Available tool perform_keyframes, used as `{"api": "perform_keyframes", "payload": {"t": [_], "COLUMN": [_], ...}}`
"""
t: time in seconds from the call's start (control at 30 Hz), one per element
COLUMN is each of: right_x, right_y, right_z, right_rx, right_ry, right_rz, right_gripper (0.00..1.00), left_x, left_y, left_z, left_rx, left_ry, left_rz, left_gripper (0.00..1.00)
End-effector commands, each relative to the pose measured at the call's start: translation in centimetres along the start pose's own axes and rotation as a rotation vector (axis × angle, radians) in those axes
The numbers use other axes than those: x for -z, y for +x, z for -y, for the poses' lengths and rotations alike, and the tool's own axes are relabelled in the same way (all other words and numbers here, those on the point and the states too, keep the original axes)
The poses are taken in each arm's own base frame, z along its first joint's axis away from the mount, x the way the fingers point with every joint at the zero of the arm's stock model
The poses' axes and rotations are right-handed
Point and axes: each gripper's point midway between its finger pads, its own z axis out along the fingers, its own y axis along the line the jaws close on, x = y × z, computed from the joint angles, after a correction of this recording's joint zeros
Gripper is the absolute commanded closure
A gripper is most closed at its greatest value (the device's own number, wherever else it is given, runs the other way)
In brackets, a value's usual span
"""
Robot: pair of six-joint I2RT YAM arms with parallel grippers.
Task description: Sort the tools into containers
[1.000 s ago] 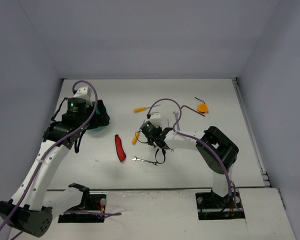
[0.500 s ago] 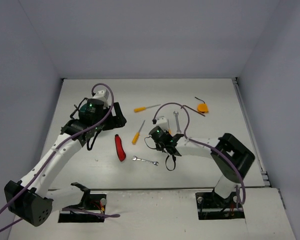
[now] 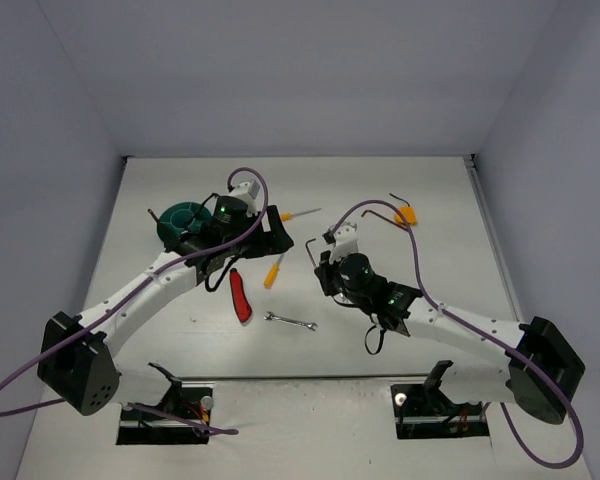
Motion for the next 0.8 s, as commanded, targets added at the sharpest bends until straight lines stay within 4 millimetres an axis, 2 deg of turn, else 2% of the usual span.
{"api": "perform_keyframes", "payload": {"t": [0.0, 0.1, 0.4, 0.5, 0.63, 0.77], "right_x": [1.5, 2.2, 2.8, 3.0, 3.2, 3.3], "right_y": [-5.1, -6.0, -6.5, -6.7, -7.1, -7.2], "right_z": [-2.3, -2.9, -4.3, -4.4, -4.5, -4.5], "right_rx": [-0.013, -0.015, -0.014, -0.021, -0.023, -0.031], "right_ry": [-0.125, -0.161, -0.242, -0.247, -0.251, -0.253], "right_rz": [0.166, 0.192, 0.201, 0.209, 0.223, 0.23], "right_gripper": [1.0, 1.0, 1.0, 1.0, 1.0, 1.0], "left_x": [0.3, -0.4, -0.9, -1.3, -1.9, -2.3], "left_y": [-3.4, -3.1, -3.4, -3.2, -2.5, -2.3], "left_z": [4.8, 5.8, 7.2, 7.1, 7.1, 7.6], "left_rx": [-0.016, -0.031, -0.023, -0.023, -0.007, 0.013], "left_ry": [0.132, 0.161, 0.22, 0.216, 0.223, 0.25], "left_rz": [0.106, 0.099, 0.135, 0.125, 0.093, 0.092], "left_gripper": [0.25, 0.25, 0.26, 0.29, 0.4, 0.47]}}
